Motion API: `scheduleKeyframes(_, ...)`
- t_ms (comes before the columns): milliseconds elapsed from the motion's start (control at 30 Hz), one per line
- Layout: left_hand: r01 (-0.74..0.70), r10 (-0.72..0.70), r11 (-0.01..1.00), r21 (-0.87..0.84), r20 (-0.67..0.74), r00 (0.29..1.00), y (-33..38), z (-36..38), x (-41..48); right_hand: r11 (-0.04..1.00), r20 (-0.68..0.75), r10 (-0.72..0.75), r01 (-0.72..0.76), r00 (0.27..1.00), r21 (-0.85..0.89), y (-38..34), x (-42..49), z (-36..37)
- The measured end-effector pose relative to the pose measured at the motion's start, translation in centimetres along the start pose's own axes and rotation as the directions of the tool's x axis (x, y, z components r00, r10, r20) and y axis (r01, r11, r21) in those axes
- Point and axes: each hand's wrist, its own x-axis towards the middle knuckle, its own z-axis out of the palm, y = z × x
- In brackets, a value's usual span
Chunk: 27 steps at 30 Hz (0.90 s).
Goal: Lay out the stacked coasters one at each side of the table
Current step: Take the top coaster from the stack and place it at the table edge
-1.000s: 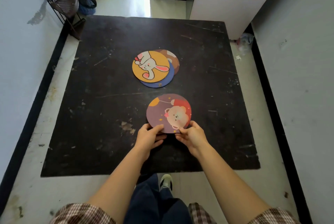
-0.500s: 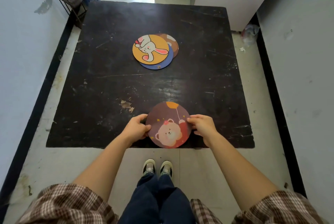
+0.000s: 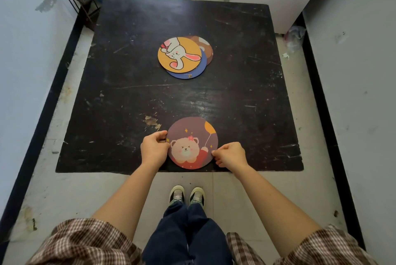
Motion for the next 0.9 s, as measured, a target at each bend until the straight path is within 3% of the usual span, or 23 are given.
scheduleKeyframes(267,-0.079,0.079,0.993,0.084,0.007,0.997,-0.8,-0.3,-0.1,0.985,-0.02,-0.086,0.082,0.996,-0.15,0.0,-0.4,0.2)
scheduleKeyframes(900,-0.149,0.146,0.956,0.253,0.03,0.989,-0.9,-0.3,0.2,0.881,-0.056,-0.141,0.1,0.988,-0.463,0.0,-0.9,1.4)
